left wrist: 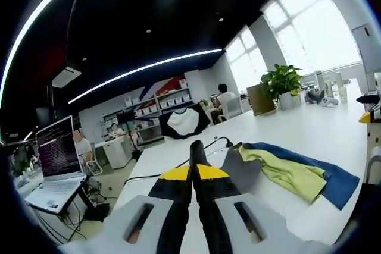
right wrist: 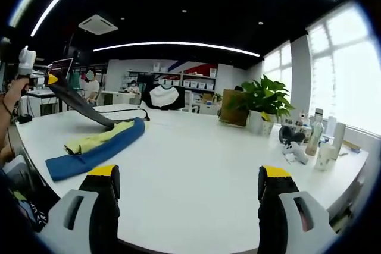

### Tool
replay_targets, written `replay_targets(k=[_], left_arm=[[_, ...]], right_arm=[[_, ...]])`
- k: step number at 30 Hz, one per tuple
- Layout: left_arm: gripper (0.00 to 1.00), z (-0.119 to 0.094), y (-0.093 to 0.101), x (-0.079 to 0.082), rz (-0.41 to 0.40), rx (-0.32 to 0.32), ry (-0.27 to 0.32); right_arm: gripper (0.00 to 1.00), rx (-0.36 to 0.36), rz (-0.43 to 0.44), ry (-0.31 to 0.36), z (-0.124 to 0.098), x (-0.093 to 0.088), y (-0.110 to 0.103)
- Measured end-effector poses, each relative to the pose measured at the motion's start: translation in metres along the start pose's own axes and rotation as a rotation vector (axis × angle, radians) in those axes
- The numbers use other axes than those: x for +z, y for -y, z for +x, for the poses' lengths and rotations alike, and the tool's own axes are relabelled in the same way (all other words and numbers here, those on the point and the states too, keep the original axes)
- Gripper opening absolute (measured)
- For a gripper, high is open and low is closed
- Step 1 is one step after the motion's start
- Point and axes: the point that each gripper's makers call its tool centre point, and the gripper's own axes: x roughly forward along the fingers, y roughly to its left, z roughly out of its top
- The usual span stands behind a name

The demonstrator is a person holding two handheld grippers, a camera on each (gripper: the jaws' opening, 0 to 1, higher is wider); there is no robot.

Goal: Fold the garment on the visible template until the final outline fits inside the template.

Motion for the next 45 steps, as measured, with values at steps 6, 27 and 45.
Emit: replay_targets(k=[6,27,45], left_arm=[[0.02,0.003,-0.009,-0.029,-0.021,0.032,-0.058],[0.02,-0.009,-0.029,-0.146,-0.248,0.129,-0.271],[0.03,-0.011,-0.027,-0.177,-0.256,0.159,-0.352]], right_arm=[[1.00,0.016,-0.003,0.000,0.000,-0.001,-0.003],[1.00,0.039,0.018,0.011,-0.002,0.005,-0.009],[1.00,0.002,0.024,0.003,-0.003,0.003,0.005]])
